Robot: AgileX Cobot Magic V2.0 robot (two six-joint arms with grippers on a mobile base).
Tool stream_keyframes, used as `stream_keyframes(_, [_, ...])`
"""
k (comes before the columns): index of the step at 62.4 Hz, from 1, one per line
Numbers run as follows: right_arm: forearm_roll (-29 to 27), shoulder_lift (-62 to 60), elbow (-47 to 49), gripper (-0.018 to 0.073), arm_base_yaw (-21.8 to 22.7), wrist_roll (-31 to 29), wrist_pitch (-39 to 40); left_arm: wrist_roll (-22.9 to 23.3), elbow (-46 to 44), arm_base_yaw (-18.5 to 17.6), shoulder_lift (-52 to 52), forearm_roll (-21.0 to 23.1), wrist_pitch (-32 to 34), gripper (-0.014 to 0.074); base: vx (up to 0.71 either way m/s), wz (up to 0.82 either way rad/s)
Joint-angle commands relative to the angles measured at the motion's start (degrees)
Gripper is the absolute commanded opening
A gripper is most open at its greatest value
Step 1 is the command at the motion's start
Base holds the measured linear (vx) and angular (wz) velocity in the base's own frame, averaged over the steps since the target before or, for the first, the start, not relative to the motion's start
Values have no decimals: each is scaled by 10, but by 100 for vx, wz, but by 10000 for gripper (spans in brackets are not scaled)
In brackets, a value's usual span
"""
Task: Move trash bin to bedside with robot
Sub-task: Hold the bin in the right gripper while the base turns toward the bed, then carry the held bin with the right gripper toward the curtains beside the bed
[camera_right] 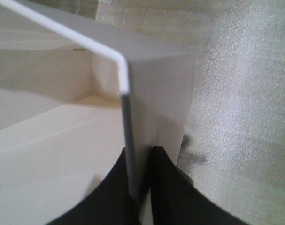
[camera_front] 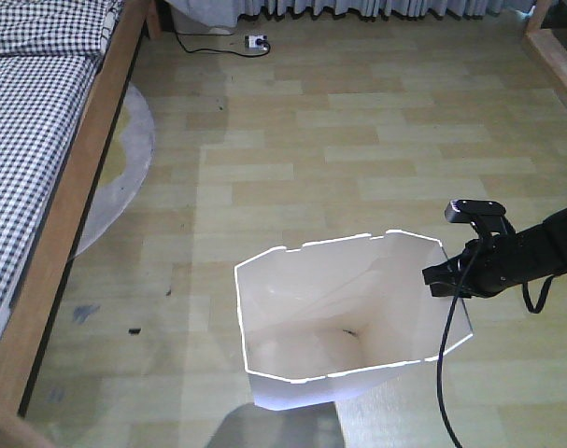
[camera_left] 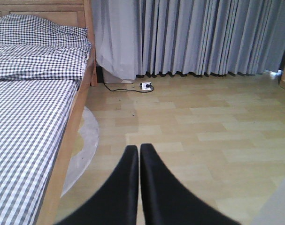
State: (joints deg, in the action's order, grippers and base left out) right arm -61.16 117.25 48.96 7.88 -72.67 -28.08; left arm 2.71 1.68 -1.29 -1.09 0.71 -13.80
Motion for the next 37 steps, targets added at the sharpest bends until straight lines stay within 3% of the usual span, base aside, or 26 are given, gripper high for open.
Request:
stream_keyframes(1, [-50,-38,13,-6,2,10,-72,5,17,-3,-6,2,38,-6,51,-2])
stream_keyframes(37, [-50,-38,13,-6,2,10,-72,5,17,-3,-6,2,38,-6,51,-2])
